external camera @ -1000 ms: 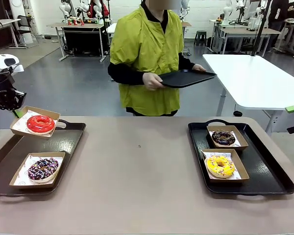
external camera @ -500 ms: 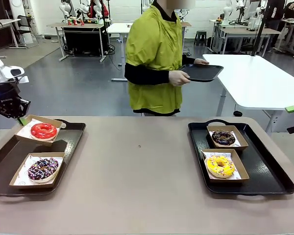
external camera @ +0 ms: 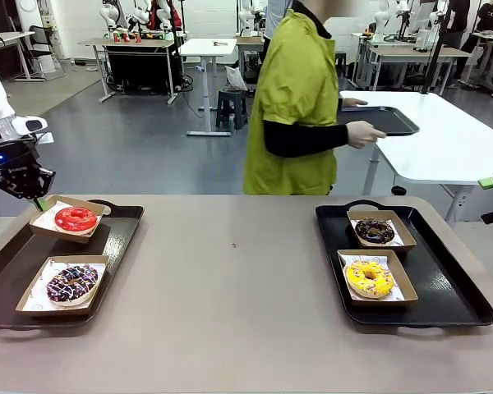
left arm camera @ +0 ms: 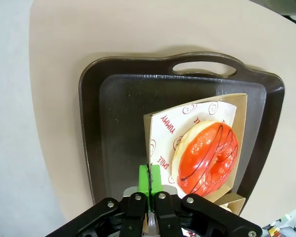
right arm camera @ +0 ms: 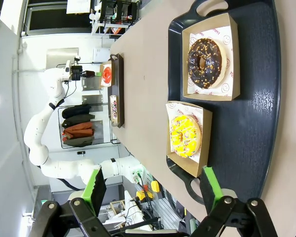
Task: Individually package the donuts and arrange them on the tray.
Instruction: Place the picked Paper togo box on the Handle tray.
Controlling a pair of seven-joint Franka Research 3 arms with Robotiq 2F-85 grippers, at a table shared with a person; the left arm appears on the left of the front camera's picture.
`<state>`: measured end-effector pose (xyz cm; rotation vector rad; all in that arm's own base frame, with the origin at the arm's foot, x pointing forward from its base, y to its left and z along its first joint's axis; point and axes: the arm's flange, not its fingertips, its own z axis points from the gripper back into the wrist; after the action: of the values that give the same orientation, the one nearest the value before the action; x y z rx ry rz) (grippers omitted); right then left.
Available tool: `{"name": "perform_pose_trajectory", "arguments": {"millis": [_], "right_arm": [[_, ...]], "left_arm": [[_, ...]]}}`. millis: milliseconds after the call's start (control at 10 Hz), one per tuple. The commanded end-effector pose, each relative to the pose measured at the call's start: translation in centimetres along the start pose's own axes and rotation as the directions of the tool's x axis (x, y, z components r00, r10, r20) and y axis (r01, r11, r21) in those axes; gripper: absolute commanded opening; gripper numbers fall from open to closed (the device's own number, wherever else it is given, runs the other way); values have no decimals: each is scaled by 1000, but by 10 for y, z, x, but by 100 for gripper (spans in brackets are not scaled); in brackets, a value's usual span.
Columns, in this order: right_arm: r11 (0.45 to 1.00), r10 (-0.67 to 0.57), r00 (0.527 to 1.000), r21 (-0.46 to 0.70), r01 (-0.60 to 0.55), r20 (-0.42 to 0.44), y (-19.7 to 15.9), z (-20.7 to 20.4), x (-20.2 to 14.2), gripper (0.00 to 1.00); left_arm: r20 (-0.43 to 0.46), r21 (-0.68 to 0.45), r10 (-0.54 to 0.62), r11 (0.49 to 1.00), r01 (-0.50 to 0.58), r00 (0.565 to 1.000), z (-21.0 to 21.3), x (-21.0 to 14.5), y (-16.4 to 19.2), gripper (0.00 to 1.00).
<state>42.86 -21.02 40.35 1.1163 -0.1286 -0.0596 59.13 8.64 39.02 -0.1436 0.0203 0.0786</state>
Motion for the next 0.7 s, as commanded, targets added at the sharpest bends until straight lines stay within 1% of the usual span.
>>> {"name": "perform_pose_trajectory", "arguments": {"millis": [0,300,400,500,600], "right_arm": [[1000,3,1000,-8,-3,-13,2,0,-3,100],[1000,3,1000,-8,-3,-13,2,0,-3,100],[1000,3,1000,-8,-3,-13,2,0,-3,100],[1000,3,1000,-8,-3,-13,2,0,-3,100],[1000,3,1000,-8,-3,-13,2,0,-3,100]], "left_arm": [[4,-39,-25,999,25,1000,-4,9,2,1],[-1,-39,-34,999,34,999,-19,9,1,1],[-4,-41,-35,999,35,999,-20,8,1,44],[-4,-33,-42,999,42,999,-20,7,1,61],[-3,-28,-47,998,47,999,-18,6,0,100]]}}
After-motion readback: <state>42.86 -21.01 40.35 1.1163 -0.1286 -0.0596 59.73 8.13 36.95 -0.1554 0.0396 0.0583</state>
